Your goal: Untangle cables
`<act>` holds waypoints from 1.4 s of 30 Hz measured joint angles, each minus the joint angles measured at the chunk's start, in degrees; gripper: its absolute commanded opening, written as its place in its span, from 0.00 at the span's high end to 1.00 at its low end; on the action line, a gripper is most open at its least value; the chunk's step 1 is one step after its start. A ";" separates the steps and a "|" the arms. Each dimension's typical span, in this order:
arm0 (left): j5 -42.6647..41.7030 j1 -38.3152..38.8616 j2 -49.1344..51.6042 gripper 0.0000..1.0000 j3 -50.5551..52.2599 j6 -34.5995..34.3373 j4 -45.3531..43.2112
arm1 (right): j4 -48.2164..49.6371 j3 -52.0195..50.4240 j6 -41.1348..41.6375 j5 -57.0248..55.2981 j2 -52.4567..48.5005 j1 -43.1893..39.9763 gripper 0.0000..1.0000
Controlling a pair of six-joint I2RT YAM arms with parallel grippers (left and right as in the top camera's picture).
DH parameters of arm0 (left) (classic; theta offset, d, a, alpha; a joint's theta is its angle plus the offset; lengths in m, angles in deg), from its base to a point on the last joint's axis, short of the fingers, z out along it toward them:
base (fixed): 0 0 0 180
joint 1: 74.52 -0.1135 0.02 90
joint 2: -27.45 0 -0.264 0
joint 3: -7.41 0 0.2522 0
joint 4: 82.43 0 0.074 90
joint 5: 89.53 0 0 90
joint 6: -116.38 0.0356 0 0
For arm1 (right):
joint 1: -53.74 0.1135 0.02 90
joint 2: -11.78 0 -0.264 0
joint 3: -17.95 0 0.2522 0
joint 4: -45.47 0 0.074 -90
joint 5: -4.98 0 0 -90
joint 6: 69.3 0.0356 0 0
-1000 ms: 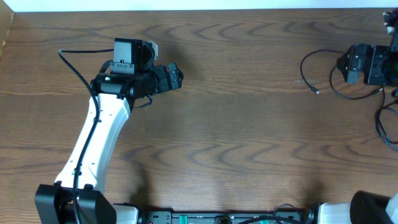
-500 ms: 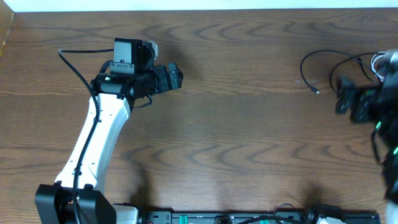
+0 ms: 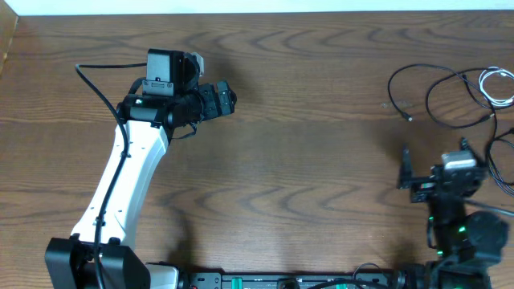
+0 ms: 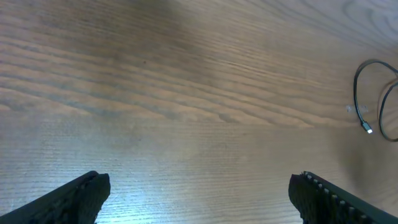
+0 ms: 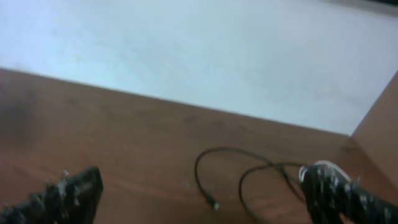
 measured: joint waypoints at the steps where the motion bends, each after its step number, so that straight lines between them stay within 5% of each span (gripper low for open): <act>1: 0.00 0.00 0.00 0.02 0.00 0.00 0.02 | 1.53 -2.62 -0.02 0.00 1.49 0.61 0.01; 13: -0.02 0.00 0.00 0.02 0.00 0.00 0.04 | 6.10 -17.35 -0.02 -1.73 14.60 5.05 0.01; 42: 0.02 0.00 0.00 0.02 0.00 0.00 0.04 | 3.82 -18.21 -0.02 -2.16 14.75 5.05 0.01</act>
